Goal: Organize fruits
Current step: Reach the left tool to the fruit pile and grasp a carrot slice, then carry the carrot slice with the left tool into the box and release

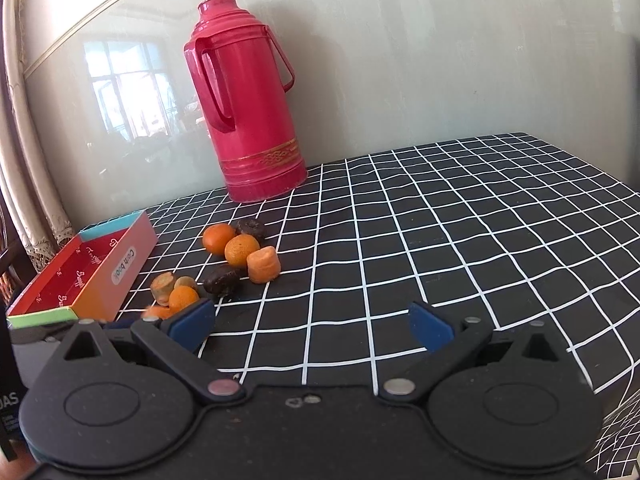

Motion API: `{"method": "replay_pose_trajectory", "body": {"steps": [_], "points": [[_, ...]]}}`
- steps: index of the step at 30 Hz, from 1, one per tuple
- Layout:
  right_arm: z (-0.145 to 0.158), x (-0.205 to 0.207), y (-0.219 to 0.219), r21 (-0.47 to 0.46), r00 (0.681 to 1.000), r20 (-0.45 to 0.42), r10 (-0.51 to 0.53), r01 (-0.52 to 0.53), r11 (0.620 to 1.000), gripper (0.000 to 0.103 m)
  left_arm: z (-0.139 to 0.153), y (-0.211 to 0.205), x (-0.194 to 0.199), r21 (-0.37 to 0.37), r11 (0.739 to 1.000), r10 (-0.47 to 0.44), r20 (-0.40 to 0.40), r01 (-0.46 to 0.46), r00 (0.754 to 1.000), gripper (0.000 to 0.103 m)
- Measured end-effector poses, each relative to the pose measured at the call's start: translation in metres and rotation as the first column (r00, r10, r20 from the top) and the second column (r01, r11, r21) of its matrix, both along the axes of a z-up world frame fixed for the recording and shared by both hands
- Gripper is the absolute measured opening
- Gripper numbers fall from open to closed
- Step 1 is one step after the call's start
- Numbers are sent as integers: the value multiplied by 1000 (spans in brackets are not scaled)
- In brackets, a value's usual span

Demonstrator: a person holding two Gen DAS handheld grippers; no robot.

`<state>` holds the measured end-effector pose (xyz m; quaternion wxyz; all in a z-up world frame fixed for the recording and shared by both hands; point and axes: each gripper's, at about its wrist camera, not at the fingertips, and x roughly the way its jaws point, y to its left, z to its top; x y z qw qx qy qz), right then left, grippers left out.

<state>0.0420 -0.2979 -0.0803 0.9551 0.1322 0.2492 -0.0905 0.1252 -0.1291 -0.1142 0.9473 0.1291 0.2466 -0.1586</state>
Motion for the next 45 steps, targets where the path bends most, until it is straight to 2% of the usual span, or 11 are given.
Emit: {"method": "replay_pose_trajectory", "body": {"steps": [4, 9, 12, 18, 23, 28, 32, 34, 36, 41, 45], "points": [[-1, 1, 5, -17, 1000, -6, 17, -17, 1000, 97, 17, 12, -6, -10, 998, 59, 93, -59, 994, 30], [-3, 5, 12, -21, 999, -13, 35, -36, 999, 97, 42, 50, 7, -49, 974, 227, 154, -222, 962, 30], [-3, 8, 17, -27, 999, -14, 50, -50, 998, 97, 46, 80, 29, -57, 946, 323, 108, -319, 940, 30], [-5, 15, 30, -41, 996, -18, 83, -84, 996, 97, 32, 136, 64, -80, 879, 465, -63, -469, 883, 30], [-7, 20, 42, -48, 994, -21, 111, -112, 993, 97, 29, 157, 72, -65, 845, 526, -68, -530, 848, 30], [-7, 24, 52, -66, 990, -22, 141, -142, 988, 97, 30, 171, 71, -64, 828, 554, -66, -558, 830, 30], [-7, 27, 57, -84, 986, -33, 161, -163, 983, 97, 28, 169, 70, -36, 844, 533, -57, -535, 844, 31], [-6, 29, 58, -102, 986, -40, 165, -168, 981, 97, 28, 167, 69, -37, 852, 520, -57, -522, 852, 42], [-5, 32, 59, -124, 985, -47, 169, -173, 977, 97, 31, 164, 64, -68, 870, 484, -69, -488, 872, 73], [-4, 48, 67, -183, 985, -75, 158, -170, 968, 97, 39, 146, 41, -64, 899, 435, 36, -433, 899, 95], [-6, 64, 65, -95, 970, -59, 237, -242, 966, 97, 49, 140, 16, -92, 925, 378, 119, -368, 918, 102]]}}
